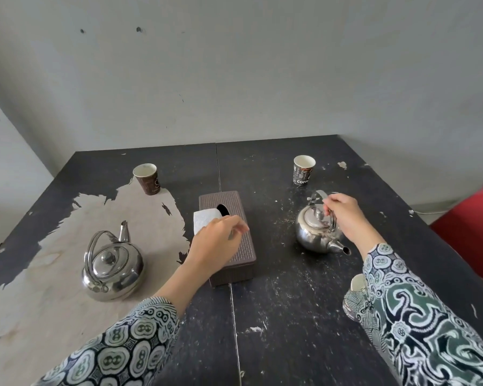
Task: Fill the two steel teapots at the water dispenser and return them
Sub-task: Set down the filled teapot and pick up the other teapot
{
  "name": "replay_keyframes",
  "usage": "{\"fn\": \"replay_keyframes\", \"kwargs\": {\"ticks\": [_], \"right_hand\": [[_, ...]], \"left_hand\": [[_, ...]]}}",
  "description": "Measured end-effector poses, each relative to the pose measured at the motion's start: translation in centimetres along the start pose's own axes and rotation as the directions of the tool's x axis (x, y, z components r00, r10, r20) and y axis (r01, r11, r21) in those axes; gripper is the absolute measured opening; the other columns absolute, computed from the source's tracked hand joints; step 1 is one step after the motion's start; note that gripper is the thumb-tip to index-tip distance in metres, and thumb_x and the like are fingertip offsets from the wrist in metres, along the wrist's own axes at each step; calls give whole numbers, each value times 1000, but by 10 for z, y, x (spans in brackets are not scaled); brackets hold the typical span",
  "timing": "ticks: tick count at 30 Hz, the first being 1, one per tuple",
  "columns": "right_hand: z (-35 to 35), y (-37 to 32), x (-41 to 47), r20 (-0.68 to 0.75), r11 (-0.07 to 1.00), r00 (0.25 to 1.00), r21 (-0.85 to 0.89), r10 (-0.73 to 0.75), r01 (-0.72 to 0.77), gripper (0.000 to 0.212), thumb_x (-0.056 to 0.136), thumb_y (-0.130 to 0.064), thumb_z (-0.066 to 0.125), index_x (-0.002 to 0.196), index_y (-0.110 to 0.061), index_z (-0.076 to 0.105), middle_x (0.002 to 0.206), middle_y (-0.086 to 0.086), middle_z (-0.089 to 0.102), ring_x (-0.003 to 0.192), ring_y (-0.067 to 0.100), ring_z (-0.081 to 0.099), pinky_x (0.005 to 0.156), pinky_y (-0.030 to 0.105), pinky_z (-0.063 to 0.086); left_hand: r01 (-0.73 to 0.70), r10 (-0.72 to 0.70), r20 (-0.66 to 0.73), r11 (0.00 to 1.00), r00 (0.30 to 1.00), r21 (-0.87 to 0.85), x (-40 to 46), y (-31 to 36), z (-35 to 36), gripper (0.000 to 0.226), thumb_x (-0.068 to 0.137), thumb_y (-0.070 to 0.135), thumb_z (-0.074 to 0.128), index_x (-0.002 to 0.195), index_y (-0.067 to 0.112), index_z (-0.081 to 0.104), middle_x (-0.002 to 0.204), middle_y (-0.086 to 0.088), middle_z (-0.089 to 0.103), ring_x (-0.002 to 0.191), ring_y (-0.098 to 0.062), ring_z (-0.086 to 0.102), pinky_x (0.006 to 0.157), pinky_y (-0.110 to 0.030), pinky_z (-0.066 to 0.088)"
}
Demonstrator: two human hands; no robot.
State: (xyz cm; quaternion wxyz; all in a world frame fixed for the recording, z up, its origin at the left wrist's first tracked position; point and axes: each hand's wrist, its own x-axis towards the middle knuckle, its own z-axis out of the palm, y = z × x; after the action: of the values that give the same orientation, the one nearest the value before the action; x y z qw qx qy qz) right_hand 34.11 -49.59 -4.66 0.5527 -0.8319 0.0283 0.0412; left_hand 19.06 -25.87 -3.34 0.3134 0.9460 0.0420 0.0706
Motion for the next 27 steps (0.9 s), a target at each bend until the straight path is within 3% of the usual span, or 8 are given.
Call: {"fn": "replay_keyframes", "kwargs": {"ticks": [3, 7, 10, 14, 19, 21, 24, 27], "right_hand": [[-5, -17, -18, 99, 996, 991, 10, -87, 87, 24, 91, -8, 49, 68, -5, 56, 57, 4, 47, 57, 15, 42, 65, 28, 37], [-11, -54, -52, 256, 975, 950, 171, -181, 140, 26, 91, -15, 54, 67, -8, 59, 51, -5, 42, 52, 11, 35, 53, 19, 34], [-9, -92, -87, 384, 959, 884, 203, -265, 199, 25, 91, -23, 55, 72, -7, 57, 57, -2, 33, 53, 10, 31, 50, 16, 33], [3, -147, -147, 515, 931, 778, 154, -361, 331, 25, 89, -28, 58, 68, -15, 63, 63, 3, 37, 54, 7, 37, 57, 16, 39], [24, -200, -218, 607, 894, 658, 254, -445, 370, 18, 89, -19, 57, 72, -13, 62, 52, -14, 58, 51, -5, 53, 61, 10, 46], [41, -214, -249, 651, 881, 597, 303, -469, 362, 17, 89, -15, 56, 73, -12, 61, 53, -14, 59, 51, -4, 53, 62, 10, 46], [73, -234, -294, 732, 863, 476, 319, -487, 392, 16, 88, -16, 58, 73, -12, 62, 62, -11, 61, 63, 1, 55, 67, 14, 48], [113, -248, -338, 799, 848, 356, 332, -485, 413, 13, 87, -17, 58, 78, -9, 62, 80, 8, 57, 81, 18, 52, 75, 20, 46]], "left_hand": [[-2, 2, -12, 999, 1000, -51, -6, 7, -8, 26, 90, 11, 43, 99, 23, 64, 100, 11, 65, 98, -14, 60, 86, -40, 52], [-47, 44, -37, 995, 998, -86, -19, 21, -27, 27, 91, 11, 43, 110, 22, 59, 114, 6, 62, 107, -13, 55, 89, -28, 47], [-93, 86, -83, 992, 993, -87, -34, 34, -48, 29, 93, 18, 43, 120, 22, 53, 125, 4, 56, 119, -13, 45, 90, -21, 32], [-111, 95, -116, 984, 989, -139, -70, 52, -89, 32, 97, 32, 38, 125, 23, 50, 127, 2, 54, 120, -15, 42, 91, -25, 32], [-170, 124, -153, 926, 980, -337, -133, 56, -144, 38, 99, 35, 31, 98, 18, 65, 91, 5, 68, 79, 1, 60, 71, -8, 41], [-188, 106, -208, 884, 972, -429, -169, 50, -167, 40, 98, 35, 32, 92, 15, 67, 80, 3, 70, 79, -5, 63, 77, -16, 45], [-213, 73, -287, 843, 955, -495, -218, 43, -198, 38, 98, 31, 35, 88, 10, 66, 69, -7, 67, 69, -10, 61, 76, -23, 48], [-159, -17, -308, 829, 951, -536, -265, 30, -226, 37, 97, 32, 38, 78, 10, 61, 49, 7, 52, 48, -9, 48, 55, -19, 43]]}}
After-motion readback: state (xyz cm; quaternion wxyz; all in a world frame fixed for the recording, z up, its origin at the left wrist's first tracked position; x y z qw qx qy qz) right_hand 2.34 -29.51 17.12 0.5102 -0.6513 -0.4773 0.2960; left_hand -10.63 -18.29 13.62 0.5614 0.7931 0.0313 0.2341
